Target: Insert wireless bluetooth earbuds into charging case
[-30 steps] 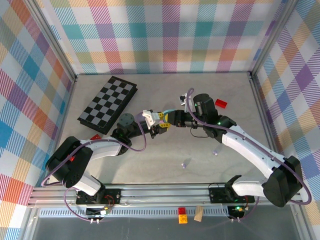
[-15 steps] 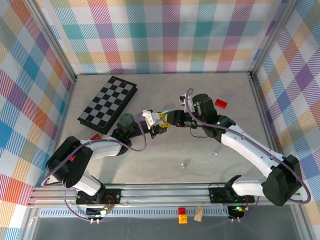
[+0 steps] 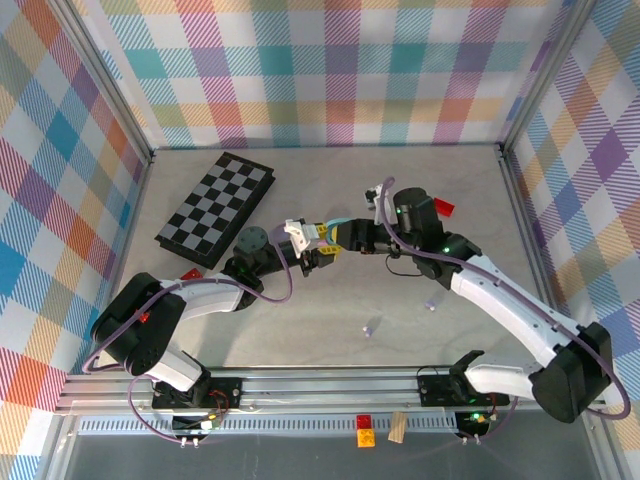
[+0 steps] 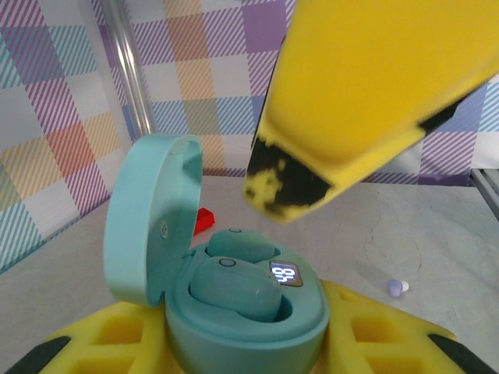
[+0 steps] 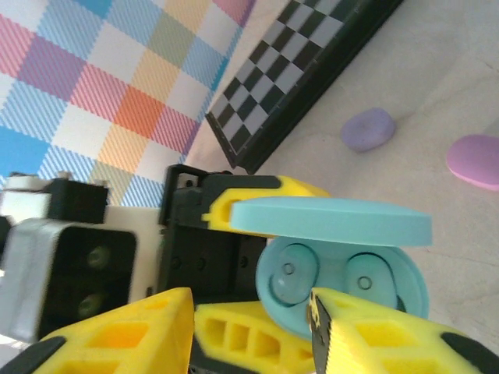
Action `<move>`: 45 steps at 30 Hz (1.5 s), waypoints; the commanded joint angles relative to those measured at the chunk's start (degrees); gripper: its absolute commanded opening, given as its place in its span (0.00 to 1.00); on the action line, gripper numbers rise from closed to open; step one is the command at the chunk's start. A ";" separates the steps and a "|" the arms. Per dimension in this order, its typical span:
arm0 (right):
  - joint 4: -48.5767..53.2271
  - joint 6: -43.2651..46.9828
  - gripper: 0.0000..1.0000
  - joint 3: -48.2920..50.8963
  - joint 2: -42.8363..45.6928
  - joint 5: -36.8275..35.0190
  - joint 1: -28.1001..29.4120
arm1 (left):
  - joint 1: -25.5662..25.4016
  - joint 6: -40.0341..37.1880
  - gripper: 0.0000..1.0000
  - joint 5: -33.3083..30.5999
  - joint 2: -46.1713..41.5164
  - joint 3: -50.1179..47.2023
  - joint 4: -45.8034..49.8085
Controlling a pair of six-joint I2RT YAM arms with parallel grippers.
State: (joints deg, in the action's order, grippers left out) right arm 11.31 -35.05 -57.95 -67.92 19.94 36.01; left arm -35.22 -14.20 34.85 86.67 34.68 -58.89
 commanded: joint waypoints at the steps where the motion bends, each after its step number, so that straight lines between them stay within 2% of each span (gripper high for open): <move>1: -2.94 3.24 0.45 -0.18 2.76 2.55 -0.22 | -0.29 0.09 0.35 1.07 -0.72 1.18 -3.22; 7: -0.42 6.51 0.50 -5.00 2.33 -0.53 -0.48 | -0.28 -2.39 0.35 2.15 -1.92 1.03 -0.35; 13: 8.83 6.93 0.55 -12.82 -4.44 -2.81 -1.56 | -0.28 -2.70 0.35 2.33 -2.86 0.74 -0.08; 19: 10.27 6.19 0.57 -14.20 -7.03 -1.18 -1.56 | -0.28 -2.15 0.35 1.81 -3.68 0.66 -0.39; 27: 11.40 5.87 0.57 -12.22 -4.68 -0.43 -1.64 | -0.29 0.04 0.35 -0.06 -3.62 1.06 -1.19; 32: 8.70 4.43 0.57 -9.71 -1.65 -0.52 -2.14 | -0.29 2.06 0.35 -0.13 -3.18 1.10 -3.56; 35: 5.90 0.99 0.62 -6.82 0.33 0.43 -3.90 | -0.26 3.68 0.35 -0.30 -2.96 0.86 -5.72; 40: -2.17 -8.30 0.70 -0.18 0.89 10.42 -7.81 | -0.29 7.24 0.35 -0.43 -2.48 0.81 -10.48; 45: -13.23 -16.43 0.70 4.83 -0.42 17.45 -8.32 | -0.29 9.57 0.35 0.95 -1.91 1.66 -12.28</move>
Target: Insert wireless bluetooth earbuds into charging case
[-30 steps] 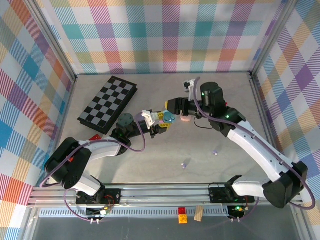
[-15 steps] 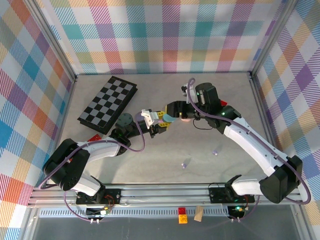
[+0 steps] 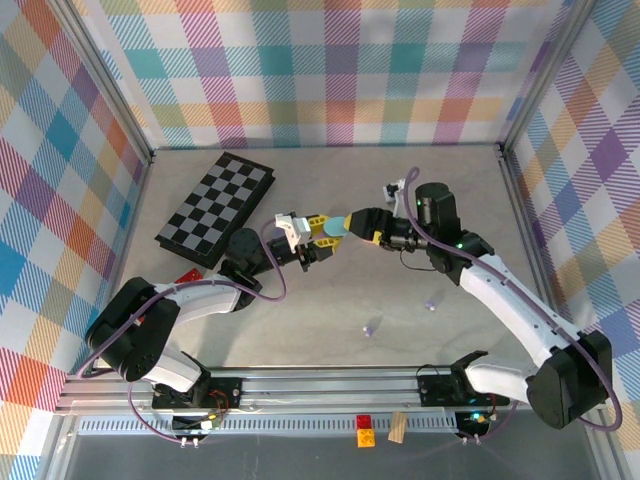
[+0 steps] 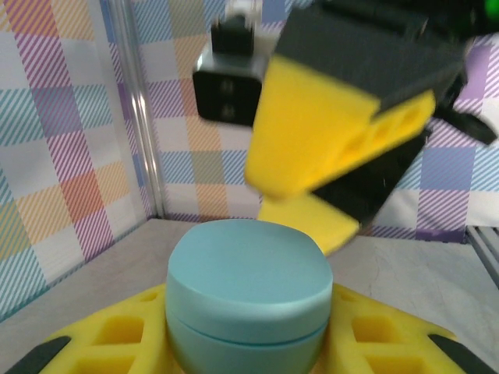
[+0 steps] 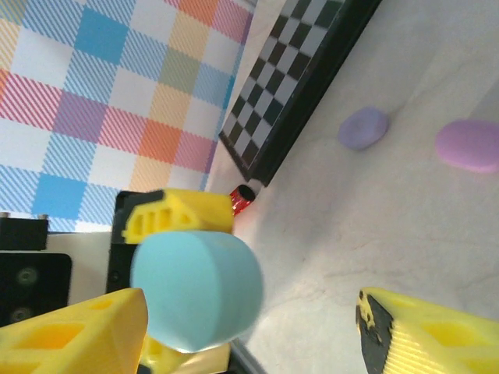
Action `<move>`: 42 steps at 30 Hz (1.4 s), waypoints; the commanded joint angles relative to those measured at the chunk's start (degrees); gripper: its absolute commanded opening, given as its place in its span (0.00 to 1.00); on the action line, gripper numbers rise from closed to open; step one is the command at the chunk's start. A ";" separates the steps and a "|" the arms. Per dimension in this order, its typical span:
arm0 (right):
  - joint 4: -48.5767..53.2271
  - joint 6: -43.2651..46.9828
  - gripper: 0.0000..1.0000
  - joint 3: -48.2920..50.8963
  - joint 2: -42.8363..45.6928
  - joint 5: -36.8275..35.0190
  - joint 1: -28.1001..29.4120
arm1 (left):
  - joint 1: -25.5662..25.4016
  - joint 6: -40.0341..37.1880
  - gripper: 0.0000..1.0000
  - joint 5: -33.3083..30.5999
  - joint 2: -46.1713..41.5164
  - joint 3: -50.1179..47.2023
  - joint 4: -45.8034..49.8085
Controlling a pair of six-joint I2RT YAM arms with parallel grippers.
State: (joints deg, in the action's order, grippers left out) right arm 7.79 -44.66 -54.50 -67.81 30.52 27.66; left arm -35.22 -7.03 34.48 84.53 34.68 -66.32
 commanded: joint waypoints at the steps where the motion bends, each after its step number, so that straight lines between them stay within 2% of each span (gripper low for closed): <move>1: -12.82 -8.56 0.70 2.15 -1.02 8.36 0.03 | -0.27 2.69 0.35 1.70 0.43 1.86 -5.07; 6: -23.75 -15.26 0.67 4.12 -3.87 12.71 0.03 | -0.29 4.27 0.35 3.01 1.12 2.24 -6.75; 9: -26.30 -16.86 0.58 4.21 -4.85 14.00 0.03 | -0.29 4.46 0.35 2.78 1.01 2.19 -6.89; 16: -27.02 -17.53 0.27 5.57 -4.36 12.52 -0.50 | -0.29 3.78 0.35 2.02 1.29 1.62 -6.36; 19: -26.91 -17.52 0.18 6.27 -4.08 11.18 -0.84 | -0.29 2.72 0.37 1.49 0.78 1.49 -4.90; 21: -26.91 -17.24 0.16 6.68 -3.70 10.18 -1.07 | -0.29 1.62 0.44 1.42 0.14 1.45 -2.89; 24: -25.91 -15.73 0.14 8.03 -2.45 6.70 -1.87 | -0.29 0.16 0.65 1.13 -1.06 0.81 -0.13; 27: -21.35 -11.85 0.15 10.04 -0.44 0.33 -3.31 | -0.11 -0.51 0.84 0.29 -2.50 -0.75 2.54; 30: -15.16 -7.36 0.16 12.11 0.85 -7.62 -4.30 | 0.07 -2.21 0.94 1.30 -4.41 -1.71 8.98; 33: -13.82 -6.15 0.16 15.65 0.52 -13.11 -5.79 | 0.07 -5.52 1.00 3.24 -6.57 -0.75 20.38; 37: -14.60 -6.20 0.16 18.99 -2.68 -16.46 -7.14 | -0.02 -13.06 1.00 6.26 -7.47 4.04 39.74; 42: -19.55 -6.96 0.16 21.14 -9.04 -16.55 -7.70 | -0.02 -16.41 1.00 6.72 -7.45 5.26 44.23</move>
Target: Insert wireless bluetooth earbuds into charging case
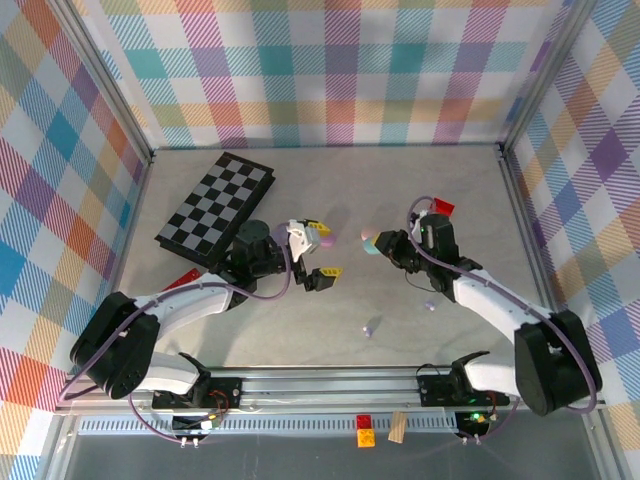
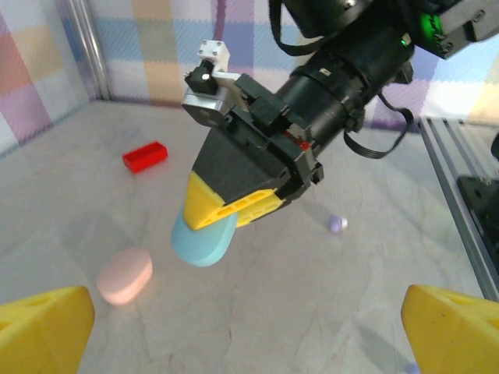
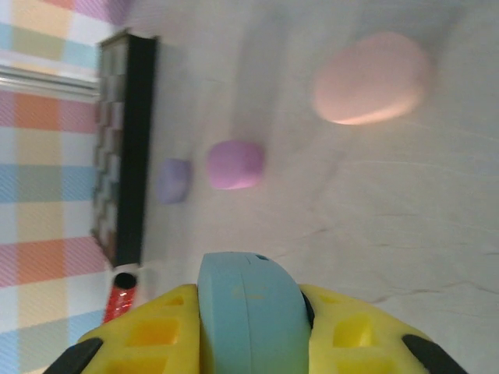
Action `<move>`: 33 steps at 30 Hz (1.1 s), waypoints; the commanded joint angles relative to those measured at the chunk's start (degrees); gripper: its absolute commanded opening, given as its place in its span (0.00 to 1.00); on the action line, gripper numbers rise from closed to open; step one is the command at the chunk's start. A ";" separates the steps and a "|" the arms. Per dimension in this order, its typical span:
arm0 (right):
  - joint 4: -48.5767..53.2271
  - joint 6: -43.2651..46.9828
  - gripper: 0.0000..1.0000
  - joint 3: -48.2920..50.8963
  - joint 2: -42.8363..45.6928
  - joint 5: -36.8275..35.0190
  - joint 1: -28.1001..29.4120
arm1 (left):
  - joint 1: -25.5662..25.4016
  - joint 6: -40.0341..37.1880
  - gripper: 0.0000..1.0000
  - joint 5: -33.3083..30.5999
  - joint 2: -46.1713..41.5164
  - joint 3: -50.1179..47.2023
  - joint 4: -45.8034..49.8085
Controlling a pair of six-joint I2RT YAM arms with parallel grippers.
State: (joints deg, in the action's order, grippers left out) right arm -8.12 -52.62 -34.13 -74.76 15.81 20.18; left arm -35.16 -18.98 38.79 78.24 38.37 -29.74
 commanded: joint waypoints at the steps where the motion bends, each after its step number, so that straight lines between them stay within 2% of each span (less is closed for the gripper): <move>1: -4.62 0.86 0.16 1.09 -3.50 -1.84 -0.24 | -0.05 -4.78 1.00 2.57 -0.94 2.00 8.41; 9: -7.84 0.25 0.17 2.90 -9.72 -2.93 -0.24 | 0.08 -5.88 1.00 2.61 -1.16 2.15 10.02; 15: -6.85 1.14 0.24 3.17 -11.45 -3.93 -0.24 | 1.54 -7.43 1.00 2.15 -1.66 2.93 13.19; 21: -3.53 2.59 0.34 3.04 -10.04 -6.56 -0.33 | 5.75 -9.90 1.00 0.46 -2.40 4.34 18.44; 26: 2.62 5.25 0.49 2.02 -6.25 -10.45 -0.39 | 8.58 -13.66 1.00 -7.17 -1.63 8.79 28.71; 33: 11.57 11.89 0.68 -0.50 2.58 -16.68 -0.35 | 13.50 -14.38 1.00 -17.76 2.61 14.53 38.44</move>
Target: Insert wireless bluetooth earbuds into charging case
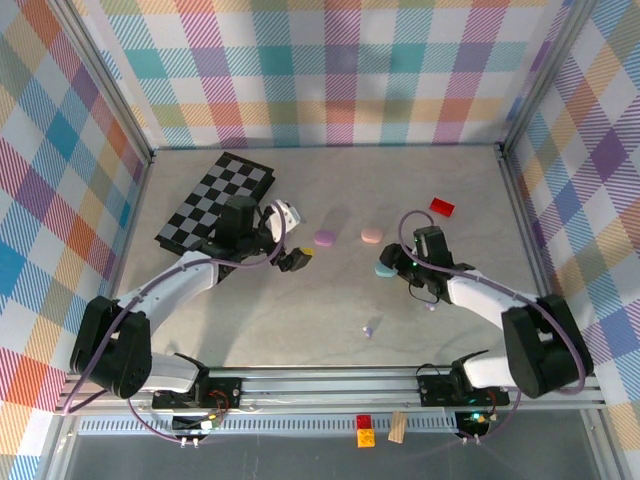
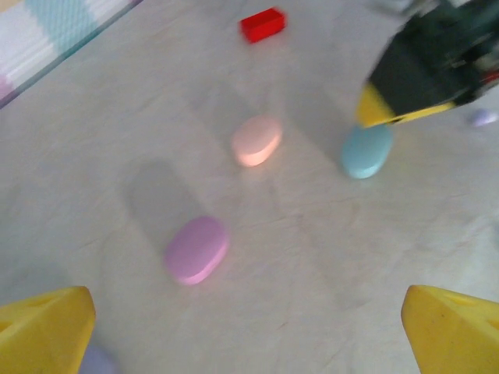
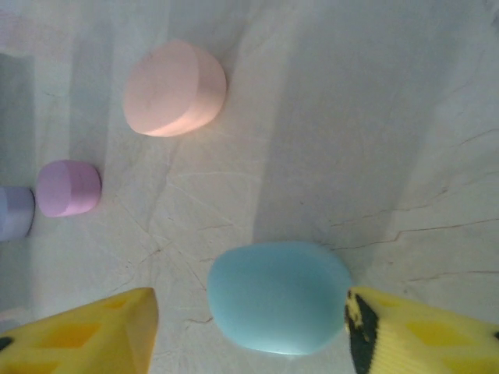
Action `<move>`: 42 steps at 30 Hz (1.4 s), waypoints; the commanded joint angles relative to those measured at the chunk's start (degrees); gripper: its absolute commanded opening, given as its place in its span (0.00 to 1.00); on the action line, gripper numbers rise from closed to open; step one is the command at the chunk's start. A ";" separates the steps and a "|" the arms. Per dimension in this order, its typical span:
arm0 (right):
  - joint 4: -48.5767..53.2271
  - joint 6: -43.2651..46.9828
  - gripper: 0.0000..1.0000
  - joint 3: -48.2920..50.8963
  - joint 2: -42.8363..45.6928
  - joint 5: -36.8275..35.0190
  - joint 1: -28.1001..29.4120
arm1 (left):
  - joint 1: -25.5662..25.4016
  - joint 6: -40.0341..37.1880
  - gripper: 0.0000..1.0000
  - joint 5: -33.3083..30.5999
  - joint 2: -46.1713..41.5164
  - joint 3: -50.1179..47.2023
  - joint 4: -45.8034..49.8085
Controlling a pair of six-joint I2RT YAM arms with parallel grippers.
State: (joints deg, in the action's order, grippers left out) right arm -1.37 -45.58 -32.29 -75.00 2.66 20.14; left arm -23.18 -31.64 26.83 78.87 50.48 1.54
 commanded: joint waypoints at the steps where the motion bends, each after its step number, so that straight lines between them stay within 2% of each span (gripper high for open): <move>1: 5.87 6.28 0.70 -2.79 4.07 -3.69 -0.28 | 2.17 -1.79 1.00 -6.57 3.13 3.70 9.16; 5: 7.52 11.39 0.75 -4.09 7.93 -2.70 -0.26 | 3.64 -1.76 0.99 -9.30 8.53 9.35 17.22; 7: 6.98 12.27 0.75 -4.18 9.05 -1.00 -0.26 | 3.82 -1.82 0.95 -11.43 12.18 12.55 20.37; 10: 5.68 11.72 0.75 -3.86 9.35 1.11 -0.16 | 4.14 -0.85 0.90 -13.77 18.01 17.90 24.73; 16: 2.96 9.64 0.75 -2.17 8.73 2.42 -0.10 | 4.94 0.17 0.89 -17.16 28.17 25.83 31.02; 29: 2.36 9.60 0.75 -1.96 7.91 2.35 -0.10 | 5.34 -0.32 0.84 -19.67 37.88 32.77 33.53; 42: 1.90 8.69 0.74 -2.31 7.25 2.88 -0.10 | 5.34 -1.00 0.49 -18.71 36.39 31.45 31.90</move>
State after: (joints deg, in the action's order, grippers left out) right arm 2.13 -36.42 -34.59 -68.10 4.43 20.14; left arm -18.15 -32.34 7.84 116.97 82.39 32.93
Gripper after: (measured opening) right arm 0.744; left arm 0.502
